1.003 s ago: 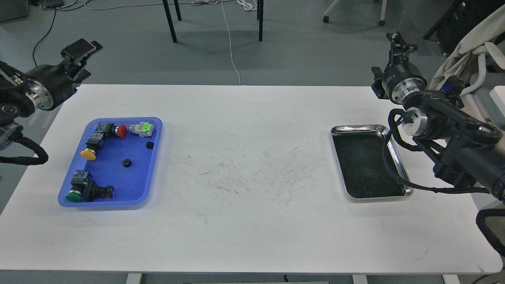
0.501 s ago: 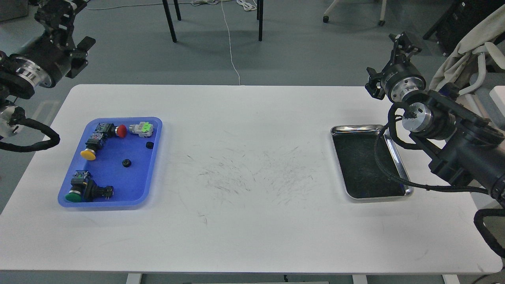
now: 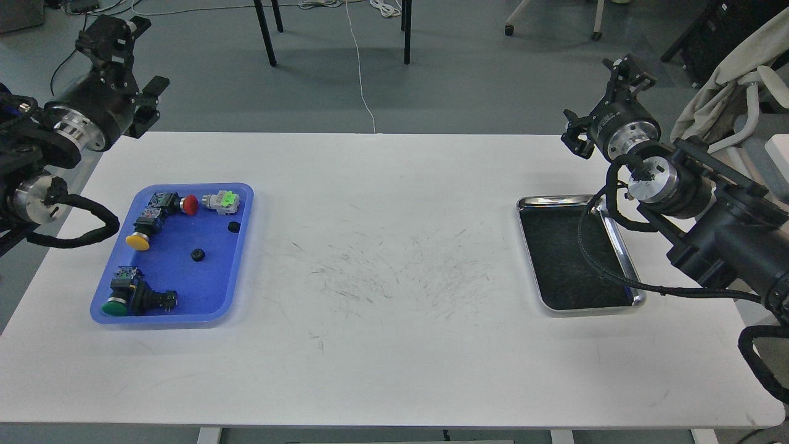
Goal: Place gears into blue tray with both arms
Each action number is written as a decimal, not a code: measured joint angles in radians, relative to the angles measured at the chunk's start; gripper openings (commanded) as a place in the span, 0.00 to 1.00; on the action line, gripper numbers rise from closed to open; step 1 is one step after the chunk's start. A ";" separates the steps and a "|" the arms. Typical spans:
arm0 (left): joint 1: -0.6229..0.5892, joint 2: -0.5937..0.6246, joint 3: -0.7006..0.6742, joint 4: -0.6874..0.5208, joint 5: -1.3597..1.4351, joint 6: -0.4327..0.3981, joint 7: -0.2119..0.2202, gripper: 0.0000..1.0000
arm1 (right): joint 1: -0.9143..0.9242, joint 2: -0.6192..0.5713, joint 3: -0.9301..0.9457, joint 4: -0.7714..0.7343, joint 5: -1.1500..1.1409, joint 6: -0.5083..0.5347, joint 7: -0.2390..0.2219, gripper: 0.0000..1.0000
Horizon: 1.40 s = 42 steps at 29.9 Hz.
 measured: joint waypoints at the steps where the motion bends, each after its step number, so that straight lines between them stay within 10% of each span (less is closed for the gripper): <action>1: 0.001 -0.002 -0.001 0.001 -0.025 -0.006 0.015 0.98 | 0.000 0.007 -0.003 0.000 0.001 -0.002 -0.010 0.99; 10: 0.000 -0.004 -0.083 0.009 -0.235 -0.052 0.245 0.98 | 0.017 0.026 0.001 0.002 0.000 -0.009 -0.026 0.99; 20: 0.015 -0.058 -0.157 0.098 -0.369 -0.062 0.172 0.99 | 0.028 0.031 0.002 -0.006 -0.001 0.003 -0.026 0.99; 42: 0.037 -0.183 -0.189 0.222 -0.467 -0.052 0.173 0.99 | 0.020 0.059 0.093 -0.045 0.009 -0.007 -0.061 0.99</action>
